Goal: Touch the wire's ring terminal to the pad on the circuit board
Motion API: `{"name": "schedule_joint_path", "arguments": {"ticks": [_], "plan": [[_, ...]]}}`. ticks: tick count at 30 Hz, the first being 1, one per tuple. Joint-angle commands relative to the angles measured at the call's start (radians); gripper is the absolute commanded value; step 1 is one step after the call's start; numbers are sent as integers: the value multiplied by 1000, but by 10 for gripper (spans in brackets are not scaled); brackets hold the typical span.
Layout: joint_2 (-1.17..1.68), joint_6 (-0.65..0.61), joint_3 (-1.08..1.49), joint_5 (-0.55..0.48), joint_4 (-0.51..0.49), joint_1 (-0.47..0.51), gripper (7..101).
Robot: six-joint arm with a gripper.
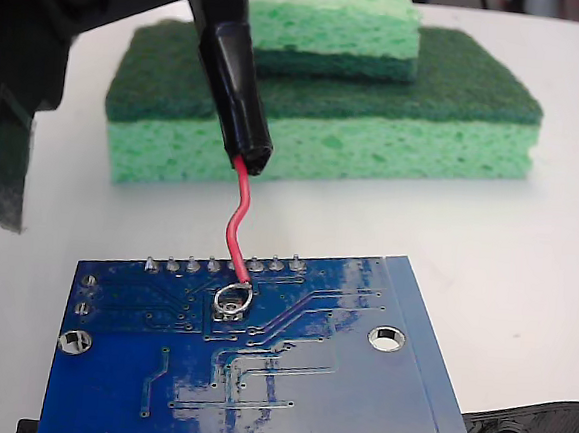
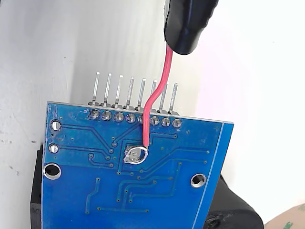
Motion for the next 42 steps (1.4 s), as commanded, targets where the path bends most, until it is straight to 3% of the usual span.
{"name": "schedule_joint_path", "arguments": {"ticks": [1,14,28,42], "plan": [[3,-2,-9,-5,-3,2,1003],[135,2,17,26,44,-31,1003],[390,87,239,123,-2,-107,1003],[772,135,512,169,44,-129,1003]]}}
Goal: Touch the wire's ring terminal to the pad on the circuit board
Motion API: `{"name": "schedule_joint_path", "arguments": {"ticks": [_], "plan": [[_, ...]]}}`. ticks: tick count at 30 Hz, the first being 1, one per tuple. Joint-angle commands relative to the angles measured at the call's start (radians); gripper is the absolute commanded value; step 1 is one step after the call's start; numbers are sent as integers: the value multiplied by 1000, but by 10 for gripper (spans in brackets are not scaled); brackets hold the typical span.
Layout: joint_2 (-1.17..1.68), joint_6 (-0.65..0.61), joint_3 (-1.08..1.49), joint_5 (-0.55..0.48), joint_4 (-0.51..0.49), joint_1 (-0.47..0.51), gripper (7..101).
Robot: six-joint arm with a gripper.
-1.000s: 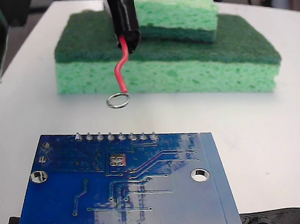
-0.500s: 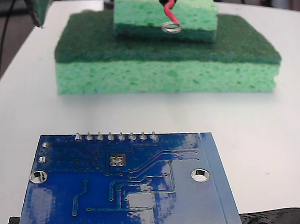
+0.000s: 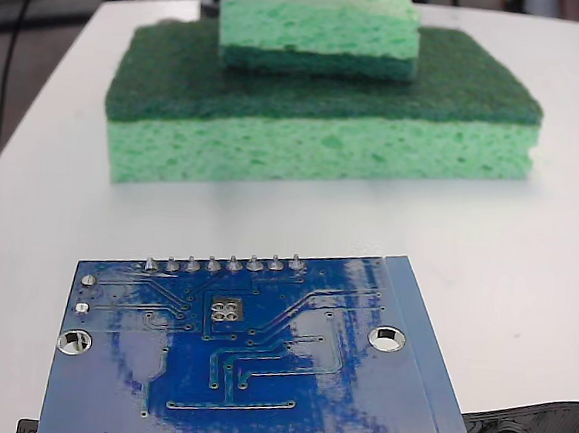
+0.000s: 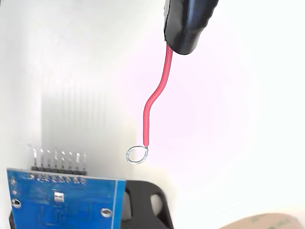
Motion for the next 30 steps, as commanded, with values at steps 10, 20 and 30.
{"name": "schedule_joint_path", "arguments": {"ticks": [10,20,30], "plan": [[331,41,192,8,67,-34,1003],[522,83,250,64,127,-101,1003],[588,133,324,95,112,-160,1003]]}}
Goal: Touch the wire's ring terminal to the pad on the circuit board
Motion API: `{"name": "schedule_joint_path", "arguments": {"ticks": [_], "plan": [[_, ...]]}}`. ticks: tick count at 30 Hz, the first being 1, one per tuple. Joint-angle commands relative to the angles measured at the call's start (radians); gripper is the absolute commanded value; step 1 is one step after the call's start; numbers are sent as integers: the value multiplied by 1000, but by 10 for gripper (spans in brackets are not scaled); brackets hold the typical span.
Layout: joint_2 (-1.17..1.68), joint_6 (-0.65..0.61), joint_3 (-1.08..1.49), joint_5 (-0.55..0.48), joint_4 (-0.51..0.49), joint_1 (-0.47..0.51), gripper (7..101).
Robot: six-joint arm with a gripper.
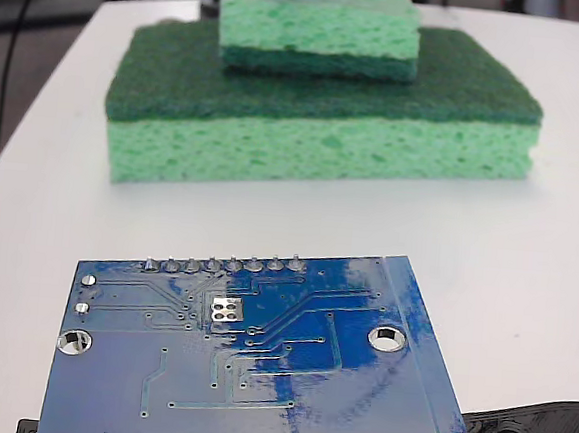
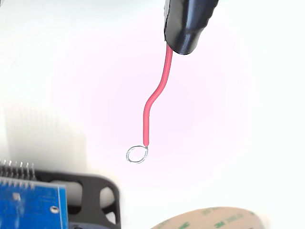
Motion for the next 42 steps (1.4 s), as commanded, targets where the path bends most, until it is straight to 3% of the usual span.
{"name": "schedule_joint_path", "arguments": {"ticks": [1,23,42], "plan": [[3,8,25,6,-12,-6,1003],[3,43,60,83,-26,-18,1003],[3,41,60,87,-26,-25,1003]]}}
